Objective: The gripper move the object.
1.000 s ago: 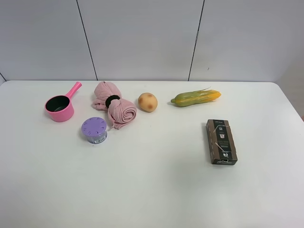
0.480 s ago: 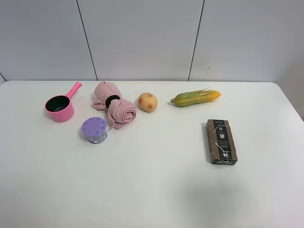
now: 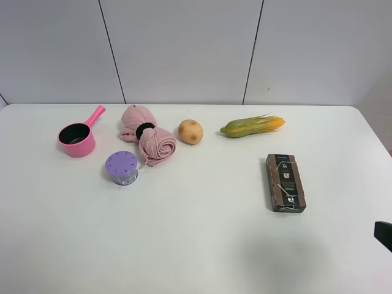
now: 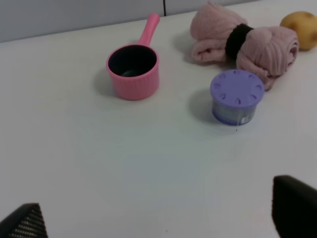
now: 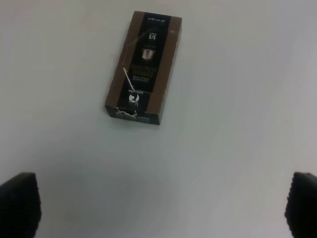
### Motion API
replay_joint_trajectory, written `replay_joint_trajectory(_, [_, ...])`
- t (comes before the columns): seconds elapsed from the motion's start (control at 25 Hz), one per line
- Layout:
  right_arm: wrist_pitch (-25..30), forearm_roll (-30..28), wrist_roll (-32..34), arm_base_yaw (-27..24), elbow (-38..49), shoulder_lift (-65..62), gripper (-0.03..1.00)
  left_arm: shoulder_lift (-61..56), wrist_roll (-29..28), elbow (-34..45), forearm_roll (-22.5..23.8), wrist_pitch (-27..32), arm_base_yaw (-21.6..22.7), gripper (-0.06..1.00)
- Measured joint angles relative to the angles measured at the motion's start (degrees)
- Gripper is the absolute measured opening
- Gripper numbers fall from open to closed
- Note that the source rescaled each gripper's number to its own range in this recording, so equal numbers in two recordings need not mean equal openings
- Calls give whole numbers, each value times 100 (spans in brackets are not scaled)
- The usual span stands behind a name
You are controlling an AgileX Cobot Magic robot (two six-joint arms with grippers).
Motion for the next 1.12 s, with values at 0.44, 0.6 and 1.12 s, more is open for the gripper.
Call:
replay_joint_trajectory(0.44, [0,-108,149,-14,0,-45,100,0,0,0,0,0,0,100])
replay_joint_trajectory(0.6, [0,-108,149,-346,0,-302,100,0,0,0,0,0,0,100])
replay_joint_trajectory(1.12, [-9,-138,186,-910,7,-1086,100,0,0,0,0,0,0,100])
